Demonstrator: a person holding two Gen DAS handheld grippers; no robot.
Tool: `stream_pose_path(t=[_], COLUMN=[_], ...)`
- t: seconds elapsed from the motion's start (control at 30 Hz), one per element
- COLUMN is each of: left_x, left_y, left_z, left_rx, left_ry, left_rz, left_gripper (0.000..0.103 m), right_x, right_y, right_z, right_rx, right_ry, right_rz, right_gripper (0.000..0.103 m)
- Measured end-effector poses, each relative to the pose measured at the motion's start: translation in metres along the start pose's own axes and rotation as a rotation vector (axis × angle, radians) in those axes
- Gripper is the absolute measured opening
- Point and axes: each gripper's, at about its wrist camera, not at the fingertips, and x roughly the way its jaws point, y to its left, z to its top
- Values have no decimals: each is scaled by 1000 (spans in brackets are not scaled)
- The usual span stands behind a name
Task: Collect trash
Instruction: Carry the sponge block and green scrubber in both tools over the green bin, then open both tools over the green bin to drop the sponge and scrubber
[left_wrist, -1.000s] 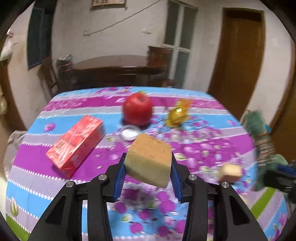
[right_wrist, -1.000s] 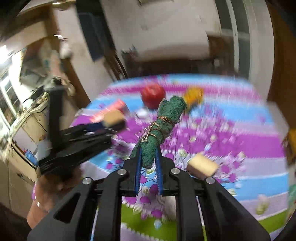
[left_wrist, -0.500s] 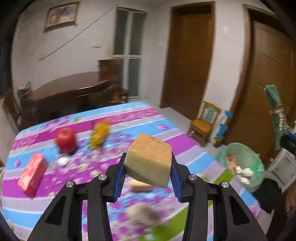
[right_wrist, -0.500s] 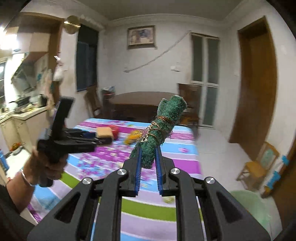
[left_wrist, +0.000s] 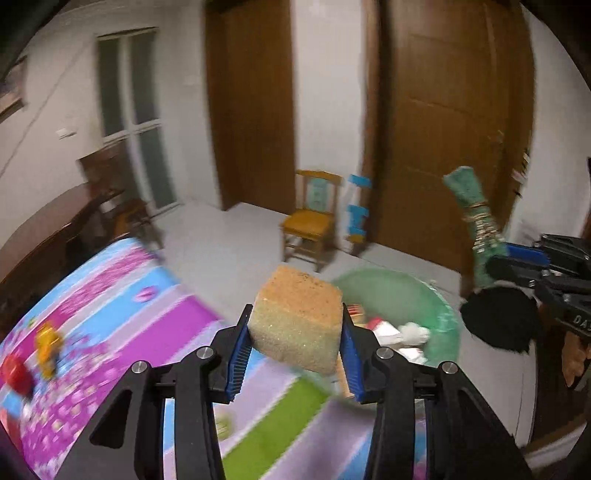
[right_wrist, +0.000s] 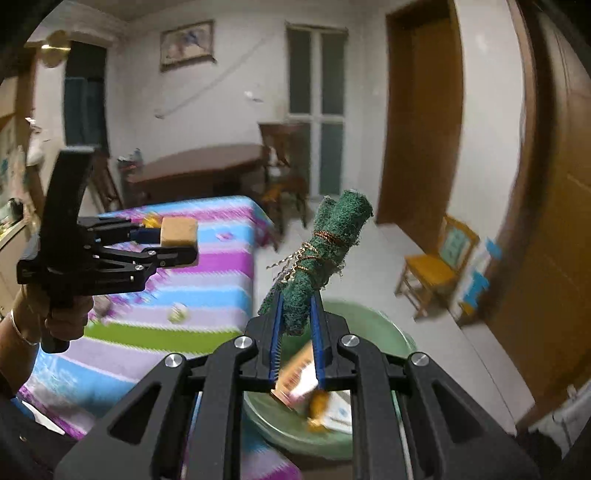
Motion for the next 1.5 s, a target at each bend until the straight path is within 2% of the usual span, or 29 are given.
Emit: stream_pose_path(t=[0.13, 0.27, 0.43, 0.5, 0.63, 0.97, 1.03, 1.07, 1.1, 1.13, 1.17, 1.2, 1.5], left_x=[49, 91, 116, 125, 132, 127, 128, 129, 131, 133, 133, 132, 124], left_y=[-42, -71, -88, -83, -88, -73, -72, -72, -71, -69, -68, -67, -62], left_z=[8, 4, -14, -20, -25, -25, -24, -24, -25, -26, -26, -26, -25], left_rx=[45, 72, 109, 119, 134, 144, 150, 149, 146, 142, 141, 143, 152], left_ry=[58, 114, 159, 165, 165, 160, 163, 167, 172, 174, 166, 157, 130], left_rz=[-70, -67, -47, -40, -21, -3, 5, 15, 27, 37, 42, 51, 95], left_gripper=[45, 45, 45, 45, 45, 45, 45, 46, 55, 61, 70, 70, 70], right_x=[13, 20, 34, 36, 39, 54, 59, 61, 62, 65, 65, 65, 55], right_y=[-25, -46, -55, -54, -58, -61, -61, -62, -62, -63, -64, -65, -66], right_z=[-19, -36, -44, -46, -46, -43, -41, -41, -42, -43, -43, -44, -47], right_rx=[37, 61, 59, 57, 60, 46, 36, 36, 34, 31, 34, 39, 49], right_ry=[79, 136, 175, 177, 179, 198, 205, 207, 210, 218, 215, 210, 187], right_rz=[-8, 1, 11, 17, 29, 34, 32, 31, 28, 21, 6, -3, -5], right_gripper=[13, 13, 13, 13, 13, 13, 16, 16, 19, 30, 34, 38, 38])
